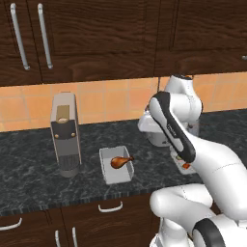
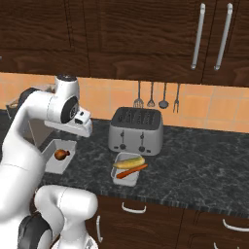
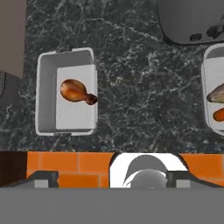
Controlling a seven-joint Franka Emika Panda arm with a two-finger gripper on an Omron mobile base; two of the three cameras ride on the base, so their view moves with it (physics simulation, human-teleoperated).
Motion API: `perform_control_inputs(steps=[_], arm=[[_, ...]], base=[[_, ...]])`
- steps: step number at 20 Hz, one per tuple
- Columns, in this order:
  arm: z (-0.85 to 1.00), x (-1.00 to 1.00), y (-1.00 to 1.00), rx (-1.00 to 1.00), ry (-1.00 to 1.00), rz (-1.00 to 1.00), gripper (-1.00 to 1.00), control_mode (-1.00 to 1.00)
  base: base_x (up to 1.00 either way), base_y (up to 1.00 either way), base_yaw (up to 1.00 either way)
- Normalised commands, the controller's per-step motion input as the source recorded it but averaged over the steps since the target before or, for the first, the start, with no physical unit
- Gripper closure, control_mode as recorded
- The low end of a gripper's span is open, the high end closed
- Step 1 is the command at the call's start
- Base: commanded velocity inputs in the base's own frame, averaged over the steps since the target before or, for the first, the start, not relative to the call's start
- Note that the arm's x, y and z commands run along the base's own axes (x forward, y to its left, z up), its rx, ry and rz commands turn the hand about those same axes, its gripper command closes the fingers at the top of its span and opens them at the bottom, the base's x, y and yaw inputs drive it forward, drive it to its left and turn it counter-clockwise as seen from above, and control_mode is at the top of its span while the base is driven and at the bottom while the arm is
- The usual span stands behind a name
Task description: Take the meat container that has the chicken drumstick and place it on the second highest rack of the freezer. Then take the vegetable container that has the cucumber and carrot and place it on the highest rack of the freezer.
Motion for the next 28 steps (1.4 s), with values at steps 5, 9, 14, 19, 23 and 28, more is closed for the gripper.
perform_control_inputs(steps=[5, 9, 14, 19, 23, 28], arm=[[-0.56, 0.14, 0.82, 0.00, 0.45, -0.41, -1.00, -1.00], [-0.39, -0.07, 0.18, 0.00, 0.37, -0.40, -1.00, -1.00], [-0.54, -0.02, 0.10, -0.09, 0.15, -0.34, -1.00, -1.00], [-0.75, 0.00, 0.15, -0.31, 0.00, -0.21, -1.00, -1.00], [-0.49, 0.00, 0.15, -0.17, 0.00, -0.19, -1.00, -1.00], [-0.28, 0.00, 0.02, 0.00, 0.00, -0.08, -1.00, -1.00]], base=[[0.00, 0.00, 0.00], [0.00, 0.00, 0.00], [0.00, 0.00, 0.00], [0.00, 0.00, 0.00], [0.00, 0.00, 0.00], [0.00, 0.00, 0.00]])
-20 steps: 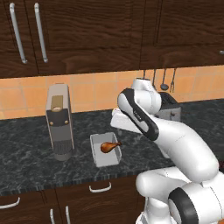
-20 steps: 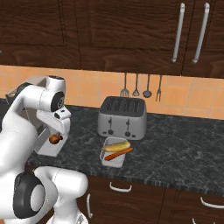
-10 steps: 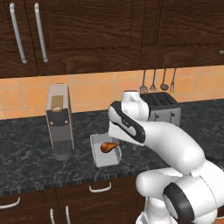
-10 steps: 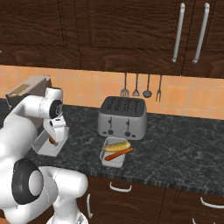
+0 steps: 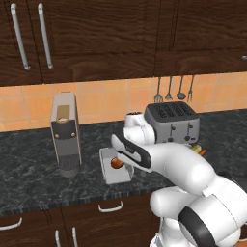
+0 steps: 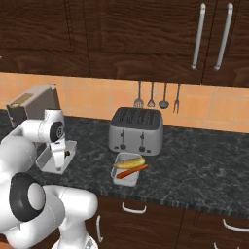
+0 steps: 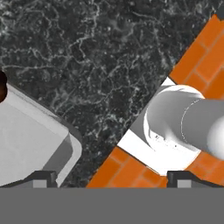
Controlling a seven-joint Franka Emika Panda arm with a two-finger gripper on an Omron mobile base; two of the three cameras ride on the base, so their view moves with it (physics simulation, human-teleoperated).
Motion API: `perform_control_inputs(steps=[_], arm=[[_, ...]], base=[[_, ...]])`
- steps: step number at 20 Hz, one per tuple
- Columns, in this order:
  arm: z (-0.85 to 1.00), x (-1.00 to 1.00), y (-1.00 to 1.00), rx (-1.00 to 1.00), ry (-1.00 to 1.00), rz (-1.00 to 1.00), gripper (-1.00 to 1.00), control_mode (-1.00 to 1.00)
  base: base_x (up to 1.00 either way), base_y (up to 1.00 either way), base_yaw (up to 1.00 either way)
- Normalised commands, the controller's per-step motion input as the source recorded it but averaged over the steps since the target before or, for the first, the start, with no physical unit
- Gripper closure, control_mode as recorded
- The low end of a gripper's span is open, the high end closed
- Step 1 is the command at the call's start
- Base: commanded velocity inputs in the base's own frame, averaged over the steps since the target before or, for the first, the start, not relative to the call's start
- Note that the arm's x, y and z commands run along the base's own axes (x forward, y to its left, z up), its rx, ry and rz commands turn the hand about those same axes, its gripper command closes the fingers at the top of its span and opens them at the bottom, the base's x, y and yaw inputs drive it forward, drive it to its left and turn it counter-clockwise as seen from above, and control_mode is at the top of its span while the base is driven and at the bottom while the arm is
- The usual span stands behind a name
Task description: Take the meat container that has the chicken drumstick and place it on the second highest rack of the freezer. Then take the vegetable container that has the cucumber and carrot and place it on the highest rack of the freezer.
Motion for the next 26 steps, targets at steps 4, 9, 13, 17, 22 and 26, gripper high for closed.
perform_control_inputs(steps=[4, 9, 13, 17, 22, 26], arm=[[-0.31, 0.00, 0.10, 0.00, -0.08, 0.00, -1.00, -1.00], [-0.18, 0.00, 0.15, 0.00, -0.18, 0.05, -1.00, -1.00], [-0.29, 0.00, 0.01, 0.00, -0.09, 0.06, -1.00, -1.00], [-0.13, 0.00, 0.00, 0.00, 0.00, 0.06, -1.00, -1.00], [-0.10, 0.00, 0.00, 0.00, 0.00, 0.04, 1.00, -1.00], [-0.08, 0.00, 0.00, 0.00, 0.00, 0.02, 1.00, -1.00]], base=[[0.00, 0.00, 0.00], [0.00, 0.00, 0.00], [0.00, 0.00, 0.00], [0.00, 0.00, 0.00], [0.00, 0.00, 0.00], [0.00, 0.00, 0.00]])
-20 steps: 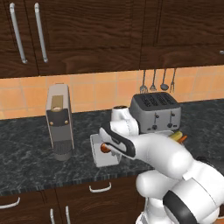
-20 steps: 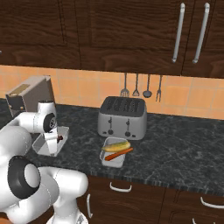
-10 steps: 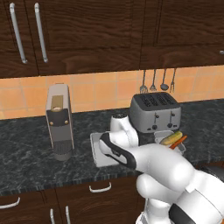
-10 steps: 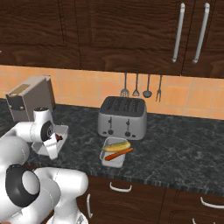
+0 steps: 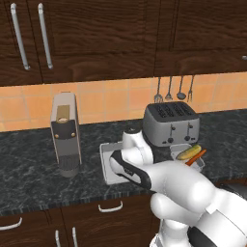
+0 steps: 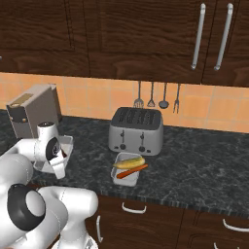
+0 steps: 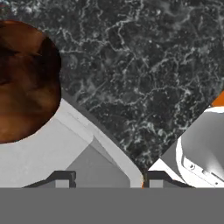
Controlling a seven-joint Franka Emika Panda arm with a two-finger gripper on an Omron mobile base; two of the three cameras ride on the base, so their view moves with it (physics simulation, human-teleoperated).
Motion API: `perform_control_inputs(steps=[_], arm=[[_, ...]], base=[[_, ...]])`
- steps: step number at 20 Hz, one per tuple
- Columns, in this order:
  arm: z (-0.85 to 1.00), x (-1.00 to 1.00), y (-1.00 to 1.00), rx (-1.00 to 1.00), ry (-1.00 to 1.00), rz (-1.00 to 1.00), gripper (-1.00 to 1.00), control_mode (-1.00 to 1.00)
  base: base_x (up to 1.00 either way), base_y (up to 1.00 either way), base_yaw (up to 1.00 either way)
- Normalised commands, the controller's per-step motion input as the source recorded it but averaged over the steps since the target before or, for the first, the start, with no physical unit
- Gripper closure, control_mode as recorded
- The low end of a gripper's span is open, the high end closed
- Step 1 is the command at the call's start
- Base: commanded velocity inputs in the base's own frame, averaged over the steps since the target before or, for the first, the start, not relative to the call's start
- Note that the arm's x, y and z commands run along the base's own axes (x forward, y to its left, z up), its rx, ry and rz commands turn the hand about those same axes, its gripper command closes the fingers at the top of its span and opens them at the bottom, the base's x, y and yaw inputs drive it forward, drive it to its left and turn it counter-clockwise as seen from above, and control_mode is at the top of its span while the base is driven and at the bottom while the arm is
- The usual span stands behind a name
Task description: Take the meat container that has the chicken drumstick and place it on the second highest rack of the freezer. Then take the vegetable container that has the cucumber and carrot and place it on the highest rack of the freezer.
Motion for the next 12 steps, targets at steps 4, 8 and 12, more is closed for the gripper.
perform_control_inputs(steps=[4, 8, 12], arm=[[-0.03, 0.00, 0.00, 0.01, -0.04, 0.00, 1.00, -1.00], [0.00, 0.00, 0.00, 0.05, -0.08, 0.00, 1.00, -1.00], [0.12, -0.03, 0.00, 0.07, -0.15, 0.00, 1.00, -1.00]], base=[[0.00, 0.00, 0.00], [0.00, 0.00, 0.00], [0.00, 0.00, 0.00]])
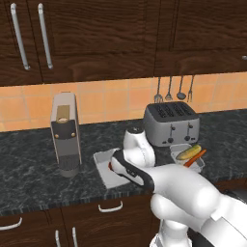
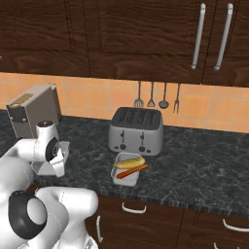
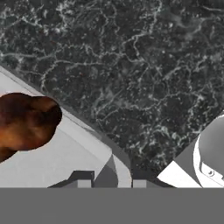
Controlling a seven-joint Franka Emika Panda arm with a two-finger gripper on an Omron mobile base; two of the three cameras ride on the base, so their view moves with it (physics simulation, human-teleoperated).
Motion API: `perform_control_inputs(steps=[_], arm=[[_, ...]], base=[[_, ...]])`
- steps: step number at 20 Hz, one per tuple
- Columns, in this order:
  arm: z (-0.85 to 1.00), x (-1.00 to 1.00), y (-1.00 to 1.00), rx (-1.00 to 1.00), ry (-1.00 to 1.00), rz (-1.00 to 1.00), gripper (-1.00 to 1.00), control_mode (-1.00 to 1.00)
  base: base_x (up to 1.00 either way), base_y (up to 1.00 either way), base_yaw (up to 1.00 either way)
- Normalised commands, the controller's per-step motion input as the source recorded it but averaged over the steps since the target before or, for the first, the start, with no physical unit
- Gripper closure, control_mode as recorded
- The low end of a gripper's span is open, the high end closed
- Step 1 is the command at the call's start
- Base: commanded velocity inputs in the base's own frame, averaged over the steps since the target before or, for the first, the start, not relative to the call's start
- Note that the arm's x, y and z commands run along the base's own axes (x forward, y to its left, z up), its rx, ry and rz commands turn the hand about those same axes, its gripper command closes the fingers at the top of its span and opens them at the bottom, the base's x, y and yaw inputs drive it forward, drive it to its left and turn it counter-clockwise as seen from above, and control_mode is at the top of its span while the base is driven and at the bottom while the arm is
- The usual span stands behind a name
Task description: Take the meat container that has the chicken drumstick and place it on the second highest rack of the freezer. Then take the vegetable container that has the cucumber and carrot and place it on the highest rack of the freezer.
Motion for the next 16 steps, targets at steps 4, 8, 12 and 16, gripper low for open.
perform_control_inputs(steps=[4, 8, 12, 16], arm=[[0.40, -0.27, 0.00, 0.06, -0.18, 0.00, 1.00, -1.00], [0.46, -0.34, 0.00, 0.04, -0.12, 0.00, 1.00, -1.00], [0.55, -0.64, 0.00, 0.09, -0.13, 0.00, 1.00, -1.00], [0.63, -0.74, 0.00, 0.16, -0.09, 0.00, 1.00, -1.00]], base=[[0.00, 0.00, 0.00], [0.00, 0.00, 0.00], [0.00, 0.00, 0.00], [0.00, 0.00, 0.00]])
